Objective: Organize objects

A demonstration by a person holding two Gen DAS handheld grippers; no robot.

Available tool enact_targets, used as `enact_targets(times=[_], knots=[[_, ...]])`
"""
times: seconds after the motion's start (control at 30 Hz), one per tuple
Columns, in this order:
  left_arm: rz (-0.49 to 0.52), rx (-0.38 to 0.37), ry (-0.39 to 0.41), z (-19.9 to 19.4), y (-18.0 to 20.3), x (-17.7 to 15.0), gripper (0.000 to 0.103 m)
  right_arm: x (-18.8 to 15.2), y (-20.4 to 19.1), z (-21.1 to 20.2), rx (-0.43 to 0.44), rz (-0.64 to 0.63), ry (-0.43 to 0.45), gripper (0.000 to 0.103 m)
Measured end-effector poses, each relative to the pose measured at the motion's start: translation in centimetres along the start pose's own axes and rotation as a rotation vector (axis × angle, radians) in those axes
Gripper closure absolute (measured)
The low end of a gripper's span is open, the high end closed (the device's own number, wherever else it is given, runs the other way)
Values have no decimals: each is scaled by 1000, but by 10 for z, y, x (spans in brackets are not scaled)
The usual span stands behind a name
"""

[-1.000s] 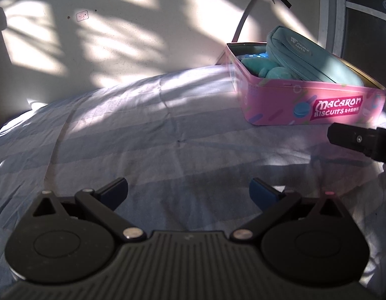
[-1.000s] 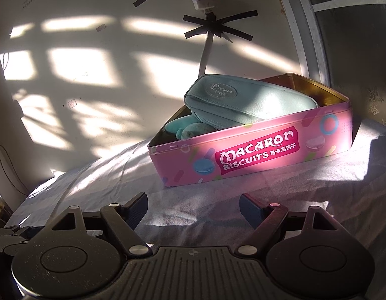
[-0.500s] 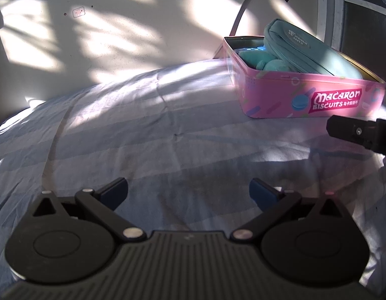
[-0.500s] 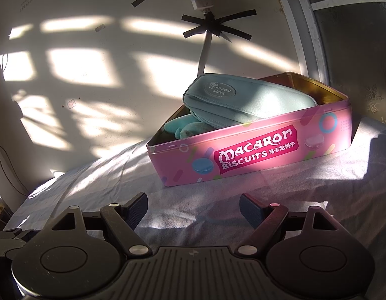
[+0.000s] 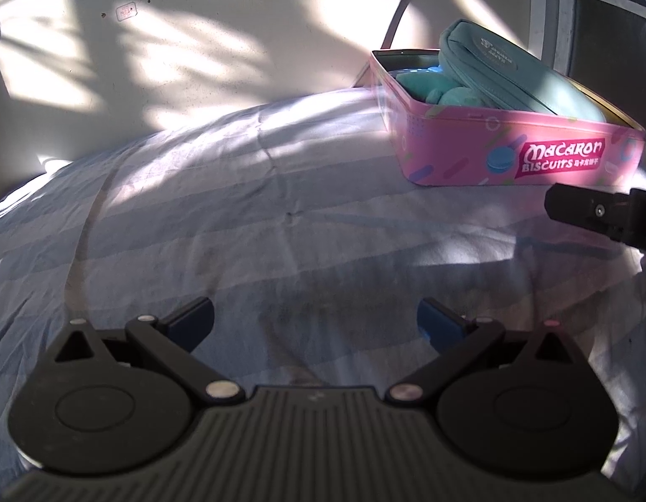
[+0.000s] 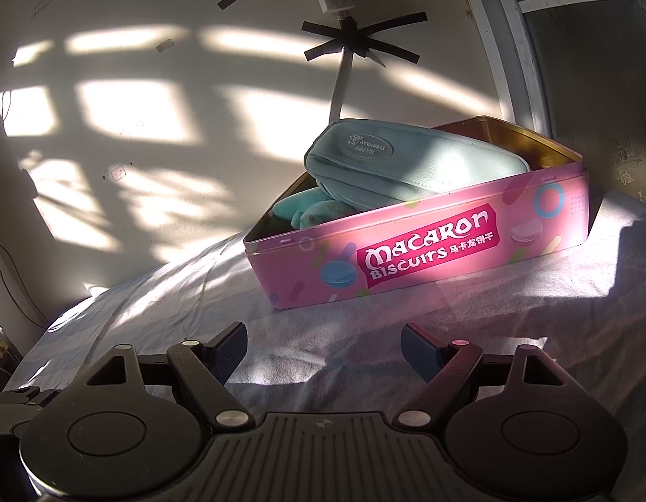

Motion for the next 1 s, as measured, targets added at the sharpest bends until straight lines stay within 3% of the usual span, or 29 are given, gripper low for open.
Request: enact_targets(times=[1.0], knots=[[-1, 3, -8, 1, 0, -3, 0, -3, 1, 0, -4, 1, 1, 22]])
Point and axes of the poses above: each gripper's, at about its wrist camera, not at the fingertips, and z roughly the way its jaws point, y to its right, x to its top, the point moved 5 cm from there along z, roughly the way its jaws point, and after that the axes turned 15 degrees about y, right-handed, at the moved point
